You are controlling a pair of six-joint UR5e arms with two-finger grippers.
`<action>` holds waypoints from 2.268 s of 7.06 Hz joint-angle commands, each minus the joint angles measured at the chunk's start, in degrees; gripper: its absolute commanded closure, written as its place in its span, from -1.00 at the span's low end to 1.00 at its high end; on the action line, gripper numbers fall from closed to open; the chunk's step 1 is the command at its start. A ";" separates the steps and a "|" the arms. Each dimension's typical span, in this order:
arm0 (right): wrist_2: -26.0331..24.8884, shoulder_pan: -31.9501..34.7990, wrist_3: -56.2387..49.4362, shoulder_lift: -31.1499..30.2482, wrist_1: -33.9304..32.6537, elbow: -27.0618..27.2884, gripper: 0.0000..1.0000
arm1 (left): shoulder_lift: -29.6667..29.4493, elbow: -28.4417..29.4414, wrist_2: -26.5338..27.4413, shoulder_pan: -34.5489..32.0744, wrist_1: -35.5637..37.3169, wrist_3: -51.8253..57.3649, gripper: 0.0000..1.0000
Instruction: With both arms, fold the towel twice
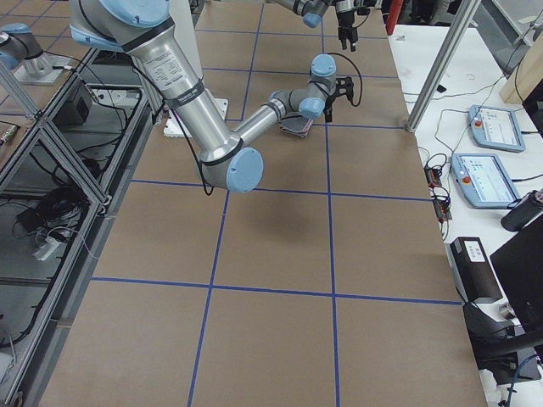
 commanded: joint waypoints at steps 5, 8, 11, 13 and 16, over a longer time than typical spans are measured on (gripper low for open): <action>11.73 29.76 -55.68 -13.70 -28.99 -1.51 -0.99 | 13.11 -0.05 -0.48 -18.36 19.80 60.69 -1.00; 9.82 36.67 -62.87 -21.66 -34.62 0.42 -0.99 | 19.80 -2.67 -6.02 -25.91 20.49 76.22 -1.00; 9.60 39.63 -62.35 -29.70 -23.93 0.24 -0.99 | 22.46 -6.47 -4.53 -25.40 21.11 76.35 -1.00; 18.32 41.32 -62.26 -35.38 -25.46 2.33 -0.99 | 25.53 -4.64 1.51 -24.79 20.58 76.09 -1.00; 17.72 41.59 -62.09 -39.36 -25.54 5.68 -0.99 | 31.74 -12.06 1.02 -24.96 22.07 75.65 -1.00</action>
